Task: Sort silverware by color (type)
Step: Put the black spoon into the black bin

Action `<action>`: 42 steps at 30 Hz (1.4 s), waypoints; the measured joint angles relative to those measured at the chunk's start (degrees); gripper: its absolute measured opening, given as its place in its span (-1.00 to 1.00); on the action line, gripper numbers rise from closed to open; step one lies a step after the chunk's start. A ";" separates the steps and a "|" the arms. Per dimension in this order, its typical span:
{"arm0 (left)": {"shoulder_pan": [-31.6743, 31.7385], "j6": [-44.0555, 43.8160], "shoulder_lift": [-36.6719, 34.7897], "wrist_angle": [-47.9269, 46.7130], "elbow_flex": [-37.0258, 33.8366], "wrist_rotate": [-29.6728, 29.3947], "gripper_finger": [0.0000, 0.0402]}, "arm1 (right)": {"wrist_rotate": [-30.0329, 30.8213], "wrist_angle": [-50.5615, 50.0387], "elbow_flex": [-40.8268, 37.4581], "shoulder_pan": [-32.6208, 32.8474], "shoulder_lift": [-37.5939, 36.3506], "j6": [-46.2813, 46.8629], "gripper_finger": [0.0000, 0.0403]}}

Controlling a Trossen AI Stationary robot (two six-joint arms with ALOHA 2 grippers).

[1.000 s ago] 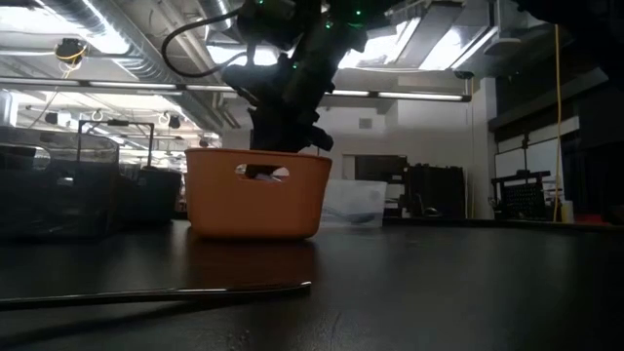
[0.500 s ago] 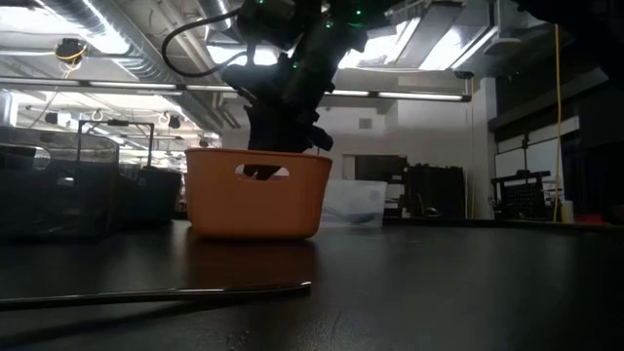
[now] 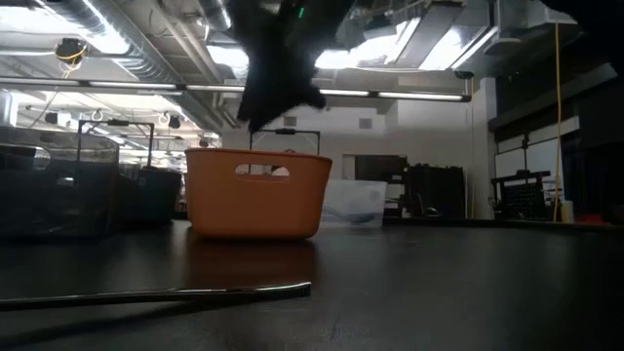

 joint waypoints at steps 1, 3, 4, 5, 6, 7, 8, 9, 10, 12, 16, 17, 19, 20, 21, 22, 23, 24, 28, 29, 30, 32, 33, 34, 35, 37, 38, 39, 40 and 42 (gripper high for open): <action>0.00 -0.02 0.00 0.00 0.00 -0.04 -0.75 | 0.02 -1.41 0.57 0.57 -0.84 -0.99 -0.50; 0.00 -0.02 0.00 0.00 0.00 -0.06 -0.75 | 0.59 -3.99 1.32 1.78 -2.83 -2.70 -0.50; 0.02 0.00 0.00 0.00 0.00 -0.14 -0.75 | 1.15 -5.39 1.54 2.43 -3.98 -3.70 -0.50; 0.02 -0.04 0.00 0.00 0.00 -0.41 -0.75 | 1.77 -6.84 1.66 3.08 -5.42 -4.17 -0.50; 0.08 -0.14 0.00 0.00 0.00 -0.50 -0.75 | 2.54 -8.18 1.68 3.69 -6.72 -4.76 -0.50; 0.24 -0.40 0.00 0.01 0.00 -0.49 -0.75 | 3.23 -9.34 1.70 4.28 -8.00 -5.24 -0.50; 0.46 -0.49 0.00 0.15 0.00 -0.50 -0.75 | 4.11 -10.75 1.72 4.97 -9.58 -5.45 -0.50; 0.72 -0.49 0.00 0.64 0.00 -0.51 -0.75 | 5.06 -12.56 1.72 5.59 -10.85 -5.49 -0.50; 1.08 -0.45 0.00 1.51 0.00 -0.60 -0.75 | 5.99 -14.00 1.72 6.22 -11.98 -5.52 -0.50; 1.77 0.27 0.02 4.25 0.00 -1.18 -0.75 | 7.88 -17.12 1.72 7.47 -14.49 -5.54 -0.50; 3.06 8.49 1.03 15.57 0.02 -3.53 -0.75 | 9.01 -24.24 1.72 9.50 -18.63 -5.50 -0.50; 3.43 11.37 1.52 19.52 0.02 -3.56 -0.75 | 9.07 -26.21 1.74 9.96 -19.48 -5.44 -0.50; 3.98 16.81 2.69 27.19 0.02 -3.60 -0.75 | 9.95 -29.45 1.72 10.85 -21.27 -4.98 -0.50; 4.13 19.46 3.43 31.00 0.02 -3.58 -0.75 | 10.76 -30.94 1.72 11.48 -22.10 -4.47 -0.50; 4.26 22.05 4.16 34.49 0.02 -3.52 -0.75 | 12.01 -31.92 1.72 12.16 -23.00 -3.81 -0.50; 4.39 24.55 4.94 37.73 0.02 -3.45 -0.75 | 13.51 -32.52 1.72 12.91 -23.85 -3.49 -0.50; 4.54 26.87 5.90 40.78 0.02 -3.45 -0.75 | 14.90 -33.27 1.72 13.71 -24.59 -3.42 -0.50; 4.65 28.87 6.79 43.60 0.02 -3.46 -0.75 | 15.94 -34.00 1.72 14.50 -25.32 -3.38 -0.50; 4.70 33.47 10.68 52.42 0.02 -2.73 -0.75 | 16.55 -34.38 1.07 17.16 -28.30 -3.27 -0.50; 4.70 34.31 11.70 54.04 0.02 -2.15 -0.75 | 16.54 -34.38 0.61 17.69 -29.08 -3.27 -0.50; 4.70 34.85 12.76 55.54 0.02 -1.33 -0.75 | 16.54 -34.42 0.03 18.14 -29.85 -3.27 -0.50; 4.70 35.56 15.01 58.22 0.02 0.20 -0.75 | 16.60 -34.27 -1.93 18.96 -31.65 -3.27 -0.50; 4.70 35.75 16.13 59.27 0.02 1.19 -0.75 | 16.66 -34.09 -3.20 19.13 -32.53 -3.22 -0.50; 4.68 35.89 17.22 60.17 0.02 2.18 -0.75 | 16.98 -34.01 -4.59 19.50 -33.40 -2.73 -0.50; 4.68 35.91 18.41 60.79 0.02 3.38 -0.75 | 17.57 -33.88 -6.19 19.77 -34.40 -2.03 -0.50; 4.68 35.78 20.55 61.09 0.02 5.73 -0.75 | 18.96 -33.24 -9.94 19.85 -36.40 -0.22 -0.50; 4.68 35.46 21.66 61.09 0.02 6.73 -0.75 | 19.19 -32.26 -12.08 19.83 -37.52 0.82 -0.50; 4.66 34.81 22.74 61.09 0.02 7.61 -0.75 | 19.23 -31.09 -14.31 19.75 -38.70 1.79 -0.50; 4.66 34.08 23.82 61.07 0.02 8.44 -0.75 | 19.23 -29.97 -16.63 19.74 -39.83 2.74 -0.50; 4.66 32.87 25.90 61.05 0.02 10.30 -0.75 | 18.73 -26.86 -21.24 19.70 -41.90 4.09 -0.50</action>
